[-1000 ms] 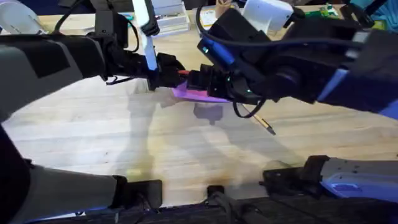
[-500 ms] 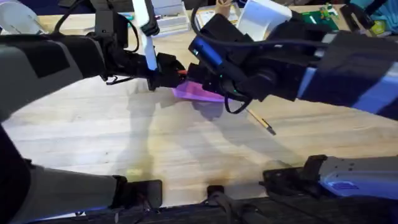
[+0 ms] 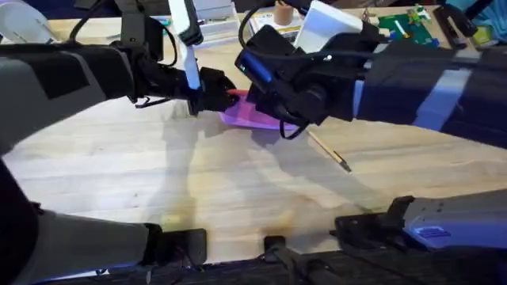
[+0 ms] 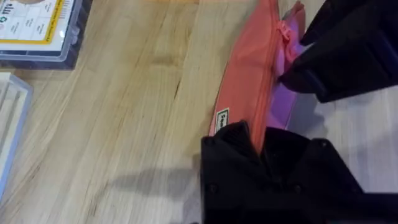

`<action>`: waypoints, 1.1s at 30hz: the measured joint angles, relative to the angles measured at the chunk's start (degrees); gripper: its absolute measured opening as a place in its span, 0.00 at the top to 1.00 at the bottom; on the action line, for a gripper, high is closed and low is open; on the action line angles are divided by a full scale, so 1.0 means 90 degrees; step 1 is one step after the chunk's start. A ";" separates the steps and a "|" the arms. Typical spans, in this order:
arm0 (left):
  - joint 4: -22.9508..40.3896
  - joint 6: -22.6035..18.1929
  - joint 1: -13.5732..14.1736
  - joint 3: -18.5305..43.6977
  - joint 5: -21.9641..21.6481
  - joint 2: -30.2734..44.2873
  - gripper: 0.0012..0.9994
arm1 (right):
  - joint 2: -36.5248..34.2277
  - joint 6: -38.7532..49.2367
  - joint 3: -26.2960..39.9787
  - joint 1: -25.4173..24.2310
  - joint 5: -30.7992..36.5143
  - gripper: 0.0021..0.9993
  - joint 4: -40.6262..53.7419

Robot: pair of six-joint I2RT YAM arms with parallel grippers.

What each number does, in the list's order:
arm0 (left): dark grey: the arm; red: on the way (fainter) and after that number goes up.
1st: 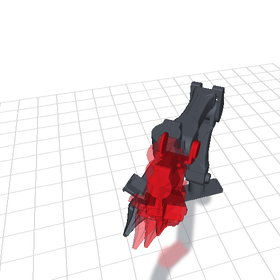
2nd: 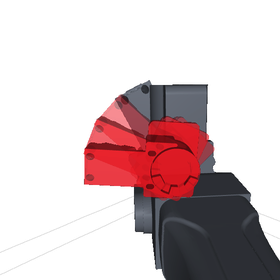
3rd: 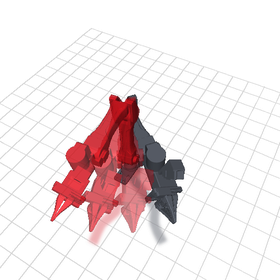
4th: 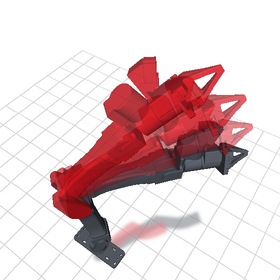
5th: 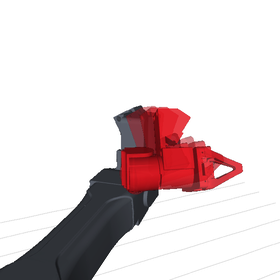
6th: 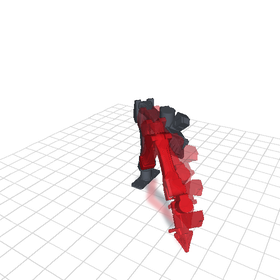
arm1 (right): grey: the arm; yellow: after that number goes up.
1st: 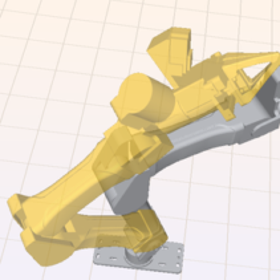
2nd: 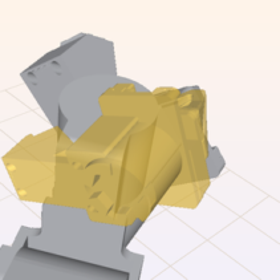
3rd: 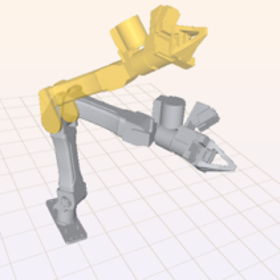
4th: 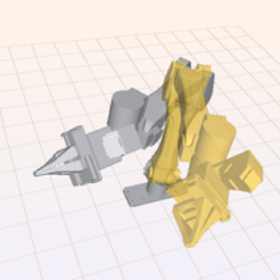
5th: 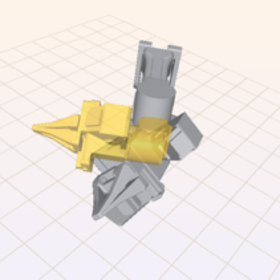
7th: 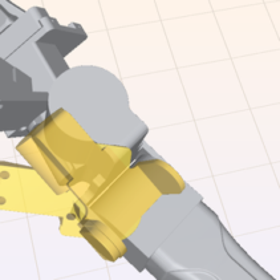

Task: Unzip the bag, pick up the pens from the table one at a time and place them inside, then zip the bag closed.

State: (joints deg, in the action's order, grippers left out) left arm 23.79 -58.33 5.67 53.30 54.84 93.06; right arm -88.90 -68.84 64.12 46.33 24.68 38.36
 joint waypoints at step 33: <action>0.0000 0.0000 0.0000 0.0000 0.0006 0.0000 0.96 | -0.0010 0.0220 0.0000 0.0019 0.0394 0.97 -0.0068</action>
State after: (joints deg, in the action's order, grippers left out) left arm 23.79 -58.33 5.67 53.30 54.89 93.06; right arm -88.99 -66.86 64.12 46.50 28.23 37.75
